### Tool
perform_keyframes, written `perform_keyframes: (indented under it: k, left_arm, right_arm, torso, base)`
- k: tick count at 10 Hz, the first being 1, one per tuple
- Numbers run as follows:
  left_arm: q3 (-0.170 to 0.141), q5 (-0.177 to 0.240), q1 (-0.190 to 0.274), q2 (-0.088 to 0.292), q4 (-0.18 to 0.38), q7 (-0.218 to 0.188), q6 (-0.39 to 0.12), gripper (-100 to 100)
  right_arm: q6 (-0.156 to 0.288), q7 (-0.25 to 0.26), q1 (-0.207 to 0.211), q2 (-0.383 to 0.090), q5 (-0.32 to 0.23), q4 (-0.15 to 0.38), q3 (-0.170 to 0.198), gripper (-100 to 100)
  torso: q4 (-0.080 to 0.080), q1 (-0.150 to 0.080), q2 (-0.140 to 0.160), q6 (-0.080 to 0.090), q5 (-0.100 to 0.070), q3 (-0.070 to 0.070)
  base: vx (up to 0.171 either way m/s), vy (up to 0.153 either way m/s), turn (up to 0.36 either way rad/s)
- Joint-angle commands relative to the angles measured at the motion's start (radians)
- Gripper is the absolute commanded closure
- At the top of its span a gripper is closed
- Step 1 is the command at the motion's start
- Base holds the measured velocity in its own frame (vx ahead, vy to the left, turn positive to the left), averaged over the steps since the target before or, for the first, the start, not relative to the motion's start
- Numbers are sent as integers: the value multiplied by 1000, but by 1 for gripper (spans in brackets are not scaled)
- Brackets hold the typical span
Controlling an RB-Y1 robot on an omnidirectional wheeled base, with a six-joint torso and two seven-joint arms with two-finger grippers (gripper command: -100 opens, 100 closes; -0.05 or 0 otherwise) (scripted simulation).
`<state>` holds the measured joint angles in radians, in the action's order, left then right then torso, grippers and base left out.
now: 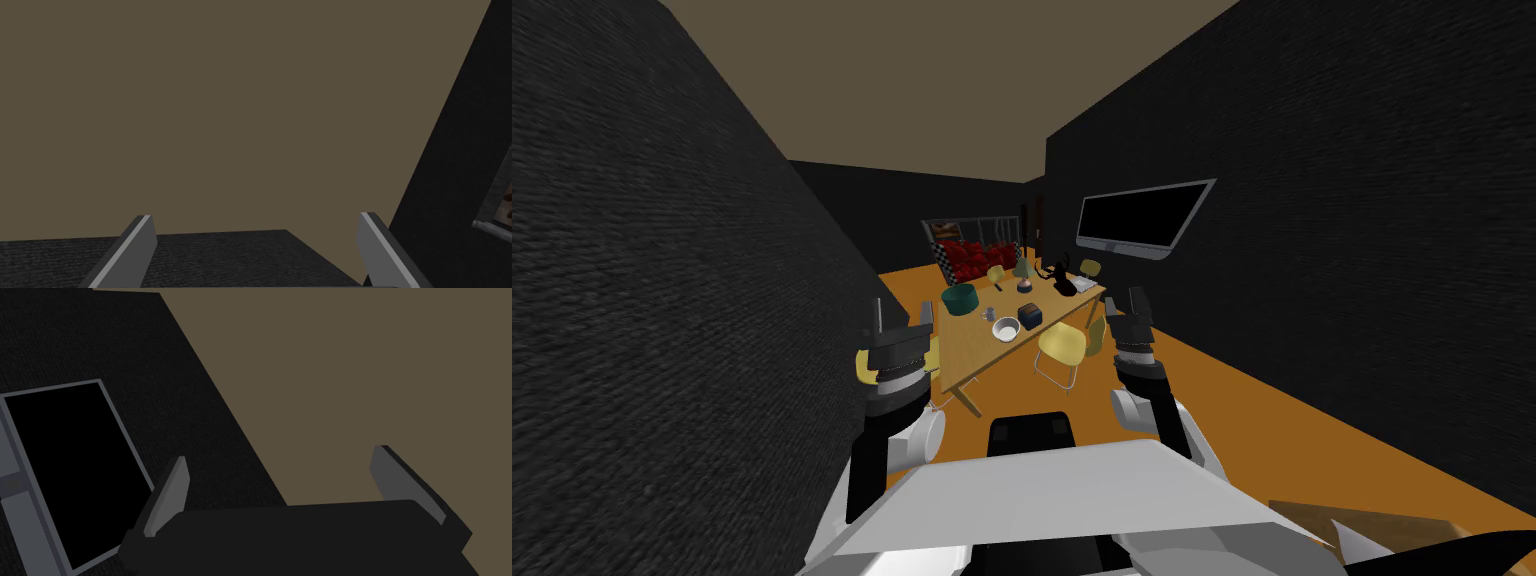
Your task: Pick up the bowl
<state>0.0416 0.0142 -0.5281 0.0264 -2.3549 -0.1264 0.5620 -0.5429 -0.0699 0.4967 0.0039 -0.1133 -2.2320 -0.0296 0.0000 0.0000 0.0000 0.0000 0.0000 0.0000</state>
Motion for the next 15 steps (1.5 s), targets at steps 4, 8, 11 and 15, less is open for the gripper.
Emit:
perform_keyframes:
  k: [4, 8, 11, 15]
  left_arm:
    - [-20, 32, 93, 64, 109, 9, -112, -100]
    - [-35, 53, 179, 92, 215, 17, -204, -100]
    - [-45, 66, 248, 105, 300, 24, -275, -100]
    - [-55, 78, 325, 114, 392, 31, -352, -100]
  right_arm:
    - [0, 0, 0, 0, 0, 0, 0, 0]
    - [0, 0, 0, 0, 0, 0, 0, 0]
    - [0, 0, 0, 0, 0, 0, 0, 0]
    - [0, 0, 0, 0, 0, 0, 0, 0]
  torso:
    - [1, 1, 5, 0, 0, 3]
    - [1, 1, 2, 0, 0, 1]
    - [0, 0, 1, 0, 0, 1]
    - [0, -1, 0, 0, 0, 0]
  base:
    - [-70, 3, 58]
    - [-42, 7, 36]
    - [-20, -1, 35]
    - [-14, -9, 19]
